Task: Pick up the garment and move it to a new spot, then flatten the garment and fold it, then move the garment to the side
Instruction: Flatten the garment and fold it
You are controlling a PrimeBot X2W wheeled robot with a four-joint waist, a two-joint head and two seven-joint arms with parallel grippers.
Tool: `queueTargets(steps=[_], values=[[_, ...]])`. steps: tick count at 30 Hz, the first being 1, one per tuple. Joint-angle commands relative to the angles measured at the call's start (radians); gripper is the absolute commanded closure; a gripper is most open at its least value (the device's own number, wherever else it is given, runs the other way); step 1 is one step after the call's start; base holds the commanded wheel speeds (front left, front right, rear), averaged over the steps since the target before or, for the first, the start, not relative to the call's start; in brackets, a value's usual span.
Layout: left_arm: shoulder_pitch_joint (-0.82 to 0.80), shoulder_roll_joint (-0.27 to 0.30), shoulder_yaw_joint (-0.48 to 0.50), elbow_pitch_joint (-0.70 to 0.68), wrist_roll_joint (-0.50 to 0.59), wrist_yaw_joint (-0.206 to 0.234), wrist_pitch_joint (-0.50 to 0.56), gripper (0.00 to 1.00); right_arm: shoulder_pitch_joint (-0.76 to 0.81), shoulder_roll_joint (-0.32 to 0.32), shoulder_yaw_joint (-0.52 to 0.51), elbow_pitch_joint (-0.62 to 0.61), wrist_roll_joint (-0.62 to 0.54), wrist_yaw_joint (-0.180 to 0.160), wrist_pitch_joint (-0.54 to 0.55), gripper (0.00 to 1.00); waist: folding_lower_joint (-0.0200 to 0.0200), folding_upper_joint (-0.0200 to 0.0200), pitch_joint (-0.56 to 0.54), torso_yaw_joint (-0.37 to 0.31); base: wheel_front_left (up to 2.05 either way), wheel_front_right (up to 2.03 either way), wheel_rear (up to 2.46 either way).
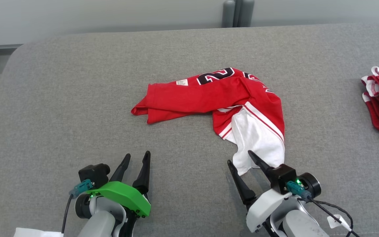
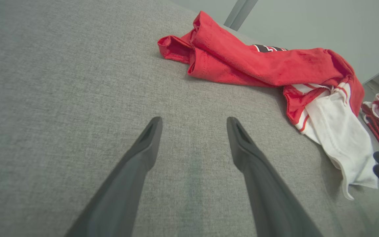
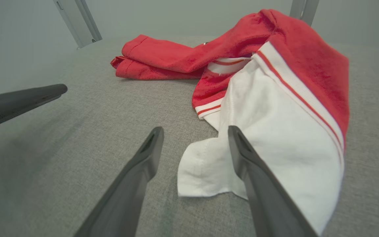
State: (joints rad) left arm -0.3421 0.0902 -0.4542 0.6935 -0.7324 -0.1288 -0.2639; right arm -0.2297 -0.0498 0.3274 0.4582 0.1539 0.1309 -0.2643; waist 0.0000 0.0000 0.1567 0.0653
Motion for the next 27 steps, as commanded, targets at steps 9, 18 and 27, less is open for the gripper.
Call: queueTargets(steps=[9,18,27], values=[[0.031,-0.027,0.022,-0.017,0.006,-0.002,0.0,0.0,0.004,-0.014,0.022,0.089,-0.11,-0.001,0.0,0.0,0.0,0.0,-0.019,0.053,0.0,0.0,0.0],[0.014,-0.032,0.021,-0.011,-0.005,-0.002,0.0,0.0,-0.033,-0.008,-0.003,0.157,-0.182,-0.001,0.0,0.0,0.0,0.0,0.006,0.058,0.0,0.0,0.0],[0.018,-0.035,0.037,-0.021,0.011,-0.002,0.0,0.0,-0.064,-0.006,-0.059,0.151,-0.155,-0.001,0.0,1.0,0.0,0.0,0.017,0.066,0.0,0.0,0.0]])
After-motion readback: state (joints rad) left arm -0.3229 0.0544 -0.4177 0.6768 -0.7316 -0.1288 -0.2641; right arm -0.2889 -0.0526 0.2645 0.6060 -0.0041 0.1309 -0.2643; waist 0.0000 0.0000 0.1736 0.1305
